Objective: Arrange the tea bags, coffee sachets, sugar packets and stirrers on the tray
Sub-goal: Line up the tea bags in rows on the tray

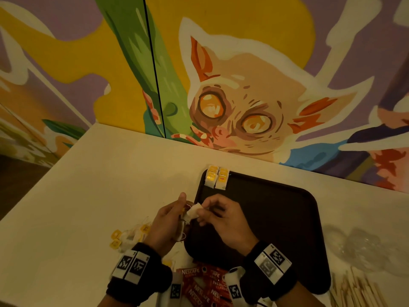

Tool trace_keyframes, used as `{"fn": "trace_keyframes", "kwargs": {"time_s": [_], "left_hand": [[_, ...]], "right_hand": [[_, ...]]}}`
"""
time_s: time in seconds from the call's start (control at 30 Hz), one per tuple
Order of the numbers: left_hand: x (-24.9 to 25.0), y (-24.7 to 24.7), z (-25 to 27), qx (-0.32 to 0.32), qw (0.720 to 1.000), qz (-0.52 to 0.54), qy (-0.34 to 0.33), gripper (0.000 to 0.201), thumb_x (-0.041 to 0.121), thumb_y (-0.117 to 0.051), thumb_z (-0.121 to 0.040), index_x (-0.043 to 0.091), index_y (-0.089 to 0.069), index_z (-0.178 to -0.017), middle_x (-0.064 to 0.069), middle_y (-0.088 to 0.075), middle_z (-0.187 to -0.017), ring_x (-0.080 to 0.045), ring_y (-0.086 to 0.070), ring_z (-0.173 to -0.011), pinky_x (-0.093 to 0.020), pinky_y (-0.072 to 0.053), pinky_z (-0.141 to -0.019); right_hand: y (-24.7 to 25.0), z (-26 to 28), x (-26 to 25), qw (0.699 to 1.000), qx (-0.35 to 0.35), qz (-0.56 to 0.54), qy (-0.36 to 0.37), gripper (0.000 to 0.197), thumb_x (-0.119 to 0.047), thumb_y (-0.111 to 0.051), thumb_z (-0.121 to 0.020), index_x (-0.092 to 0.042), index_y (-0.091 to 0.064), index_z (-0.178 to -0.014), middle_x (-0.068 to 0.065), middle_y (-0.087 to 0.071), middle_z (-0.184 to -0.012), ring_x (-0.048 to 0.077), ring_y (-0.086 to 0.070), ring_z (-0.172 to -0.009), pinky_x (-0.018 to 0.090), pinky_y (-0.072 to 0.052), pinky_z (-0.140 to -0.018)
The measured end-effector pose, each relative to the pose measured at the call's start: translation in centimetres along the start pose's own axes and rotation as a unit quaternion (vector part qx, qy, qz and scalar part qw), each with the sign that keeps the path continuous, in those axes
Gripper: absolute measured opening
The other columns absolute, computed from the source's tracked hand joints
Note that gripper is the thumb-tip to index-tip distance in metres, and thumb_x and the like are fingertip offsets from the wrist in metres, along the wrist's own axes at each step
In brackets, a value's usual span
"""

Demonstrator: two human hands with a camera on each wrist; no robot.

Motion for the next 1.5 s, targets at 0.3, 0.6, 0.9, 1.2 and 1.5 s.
{"fn": "trace_keyframes", "kwargs": {"time_s": [0.3, 0.6, 0.9, 1.2, 1.5], "left_hand": [[0.0, -0.4, 1.0, -0.047, 0.998, -0.031, -0.026, 0.031, 0.033, -0.069, -0.076, 0.005, -0.073, -0.089, -0.009, -0.045, -0.064, -0.015, -0.033, -0.050, -0.022, -0.023, -0.048], [1.5, -0.3, 1.3, -0.003, 0.994, -0.068, -0.089, 0.020, 0.024, -0.067, -0.086, 0.005, -0.071, -0.091, -0.006, -0.052, -0.059, -0.014, -0.039, -0.041, -0.023, -0.024, -0.045], [1.2, 0.6, 1.4, 0.073, 0.991, -0.054, -0.099, 0.016, 0.023, -0.065, -0.090, 0.009, -0.070, -0.085, -0.001, -0.061, -0.064, -0.014, -0.050, -0.052, -0.021, -0.037, -0.046], [4.7, -1.8, 2.0, -0.046, 0.942, -0.252, -0.218, 0.026, 0.023, -0.066, -0.089, 0.027, -0.066, -0.115, -0.007, -0.064, -0.063, -0.009, -0.052, -0.048, -0.020, -0.044, -0.048], [4.5, -2.6, 0.9, -0.071, 0.912, -0.333, -0.229, 0.013, 0.031, -0.071, -0.084, 0.019, -0.075, -0.081, -0.004, -0.070, -0.069, -0.020, -0.061, -0.058, -0.025, -0.044, -0.055]], "right_hand": [[0.0, 1.4, -1.9, 0.997, -0.038, 0.004, 0.068, 0.020, 0.012, -0.069, -0.081, -0.006, -0.069, -0.091, 0.004, -0.065, -0.105, 0.027, -0.068, -0.100, 0.033, -0.057, -0.082], [-0.8, 2.2, -1.1, 0.998, 0.020, -0.063, -0.024, 0.046, -0.017, -0.078, -0.078, -0.012, -0.054, -0.117, 0.005, -0.065, -0.109, 0.028, -0.071, -0.092, 0.039, -0.059, -0.079], [1.5, 2.2, -1.3, 0.991, 0.121, 0.051, -0.021, 0.015, -0.008, -0.075, -0.083, -0.014, -0.069, -0.094, 0.002, -0.075, -0.084, 0.015, -0.068, -0.068, 0.024, -0.056, -0.071], [1.5, 1.7, -4.2, 0.974, 0.010, 0.222, 0.047, 0.020, -0.014, -0.067, -0.091, -0.031, -0.072, -0.098, -0.012, -0.073, -0.096, 0.003, -0.068, -0.095, 0.028, -0.056, -0.088], [1.0, 1.8, -4.1, 0.986, -0.005, 0.163, 0.046, 0.017, -0.022, -0.067, -0.092, -0.022, -0.070, -0.108, -0.007, -0.072, -0.104, 0.010, -0.068, -0.100, 0.033, -0.058, -0.084]]}}
Point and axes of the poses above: each hand's wrist, its own z-axis away from the middle knuckle, its own y-axis out of the back of the hand, x = y × z, the point moved 8 cm from there along -z, towards the middle knuckle
